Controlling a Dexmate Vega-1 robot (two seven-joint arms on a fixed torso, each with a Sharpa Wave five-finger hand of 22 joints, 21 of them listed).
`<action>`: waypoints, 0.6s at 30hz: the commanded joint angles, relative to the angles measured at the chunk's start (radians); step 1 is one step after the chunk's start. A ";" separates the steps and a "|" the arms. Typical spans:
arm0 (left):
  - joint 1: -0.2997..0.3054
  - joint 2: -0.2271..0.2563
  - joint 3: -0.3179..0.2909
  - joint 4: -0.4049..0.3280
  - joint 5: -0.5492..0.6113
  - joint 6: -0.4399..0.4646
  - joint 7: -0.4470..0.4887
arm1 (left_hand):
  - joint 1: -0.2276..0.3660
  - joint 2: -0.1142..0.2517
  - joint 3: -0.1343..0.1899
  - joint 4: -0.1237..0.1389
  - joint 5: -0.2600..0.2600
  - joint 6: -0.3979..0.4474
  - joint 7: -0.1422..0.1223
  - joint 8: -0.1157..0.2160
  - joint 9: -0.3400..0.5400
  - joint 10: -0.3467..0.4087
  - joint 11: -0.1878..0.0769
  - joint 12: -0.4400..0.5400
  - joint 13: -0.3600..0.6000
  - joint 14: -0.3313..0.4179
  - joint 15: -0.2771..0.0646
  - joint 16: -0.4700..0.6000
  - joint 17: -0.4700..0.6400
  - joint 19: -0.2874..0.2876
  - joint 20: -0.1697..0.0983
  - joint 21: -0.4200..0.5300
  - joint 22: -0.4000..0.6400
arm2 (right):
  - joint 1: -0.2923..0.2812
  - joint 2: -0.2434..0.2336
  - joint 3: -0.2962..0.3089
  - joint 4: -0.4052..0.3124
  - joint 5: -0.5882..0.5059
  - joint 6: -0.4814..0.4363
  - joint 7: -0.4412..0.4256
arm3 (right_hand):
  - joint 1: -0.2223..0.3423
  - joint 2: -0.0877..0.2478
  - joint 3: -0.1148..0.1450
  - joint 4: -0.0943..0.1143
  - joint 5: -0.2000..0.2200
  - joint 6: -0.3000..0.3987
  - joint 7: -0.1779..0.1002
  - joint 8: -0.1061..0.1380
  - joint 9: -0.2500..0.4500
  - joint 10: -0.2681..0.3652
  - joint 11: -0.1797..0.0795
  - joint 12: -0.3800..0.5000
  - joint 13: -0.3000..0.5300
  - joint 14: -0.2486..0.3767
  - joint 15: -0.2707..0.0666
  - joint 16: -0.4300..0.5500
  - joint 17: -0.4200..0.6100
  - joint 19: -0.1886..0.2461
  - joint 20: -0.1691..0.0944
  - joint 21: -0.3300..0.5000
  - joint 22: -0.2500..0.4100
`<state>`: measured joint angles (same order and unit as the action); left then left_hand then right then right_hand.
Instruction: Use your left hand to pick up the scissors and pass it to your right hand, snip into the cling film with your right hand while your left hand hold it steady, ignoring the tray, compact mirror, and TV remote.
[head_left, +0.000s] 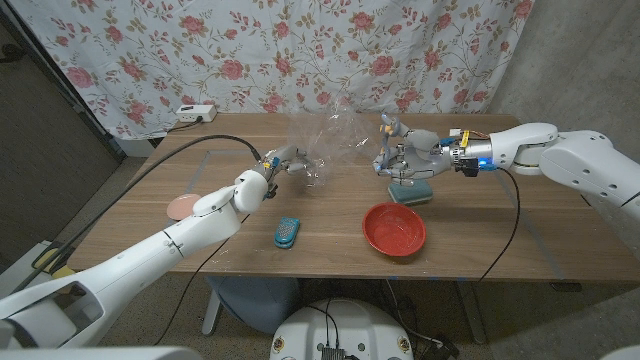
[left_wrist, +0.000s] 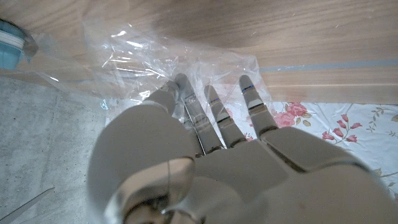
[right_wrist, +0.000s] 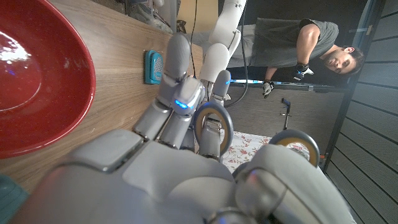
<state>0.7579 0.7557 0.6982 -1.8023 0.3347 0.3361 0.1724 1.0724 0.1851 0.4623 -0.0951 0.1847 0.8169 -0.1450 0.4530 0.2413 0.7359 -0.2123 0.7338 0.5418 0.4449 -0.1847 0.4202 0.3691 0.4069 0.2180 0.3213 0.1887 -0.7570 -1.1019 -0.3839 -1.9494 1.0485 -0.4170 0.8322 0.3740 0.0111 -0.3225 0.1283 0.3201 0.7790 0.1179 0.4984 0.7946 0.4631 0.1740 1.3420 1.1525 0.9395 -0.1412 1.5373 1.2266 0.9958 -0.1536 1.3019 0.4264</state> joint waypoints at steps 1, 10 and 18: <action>-0.011 -0.044 -0.002 0.062 0.052 -0.085 0.087 | 0.000 -0.011 0.006 0.000 -0.002 0.013 -0.011 0.009 0.002 0.013 -0.001 -0.007 -0.002 0.004 -0.016 -0.007 0.003 -0.007 0.000 -0.003 0.005 | 0.050 0.001 -0.047 -0.004 -0.029 -0.051 0.041 | 0.010 -0.002 -0.003 0.004 0.000 0.006 0.003 -0.007 0.001 0.431 -0.234 0.068 0.003 -0.030 -0.069 -0.007 -0.001 0.000 -0.058 0.004 0.001; -0.044 -0.071 0.009 0.111 0.071 -0.136 0.087 | -0.005 -0.015 0.006 0.000 0.000 0.023 -0.021 0.013 0.000 0.020 -0.003 -0.013 -0.010 0.004 -0.019 -0.011 0.005 -0.016 0.000 -0.007 0.004 | 0.072 0.002 -0.077 -0.008 -0.045 -0.077 0.074 | 0.009 -0.003 -0.005 0.005 -0.002 0.003 0.005 -0.008 0.003 0.430 -0.235 0.069 0.006 -0.027 -0.068 -0.005 0.003 0.000 -0.059 0.005 0.001; -0.048 -0.089 0.012 0.132 0.083 -0.160 0.104 | -0.009 -0.011 0.012 0.001 0.006 0.020 -0.029 0.014 -0.003 0.014 -0.003 -0.025 -0.012 0.004 -0.026 -0.021 0.008 -0.019 -0.001 -0.011 0.005 | 0.075 0.008 -0.088 -0.002 -0.037 -0.092 0.083 | -0.001 -0.008 -0.009 0.010 -0.005 -0.013 0.013 -0.021 -0.002 0.430 -0.227 0.060 -0.005 -0.034 -0.069 -0.018 -0.008 0.003 -0.061 -0.003 -0.015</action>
<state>0.7242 0.6930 0.7028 -1.7072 0.3971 0.2424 0.2452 1.0631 0.1758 0.4691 -0.0881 0.1847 0.8235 -0.1738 0.4606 0.2366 0.7452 -0.2163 0.7098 0.5280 0.4446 -0.1851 0.4027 0.3698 0.3926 0.2143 0.3175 0.1887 -0.7001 -1.1004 -0.4441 -1.9541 1.0138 -0.4842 0.8927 0.3740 0.0111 -0.3270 0.1328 0.3201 0.7745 0.1219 0.4856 0.7944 0.4631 0.1740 1.3420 1.1526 0.9376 -0.1427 1.5316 1.2236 0.9958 -0.1536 1.3014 0.4145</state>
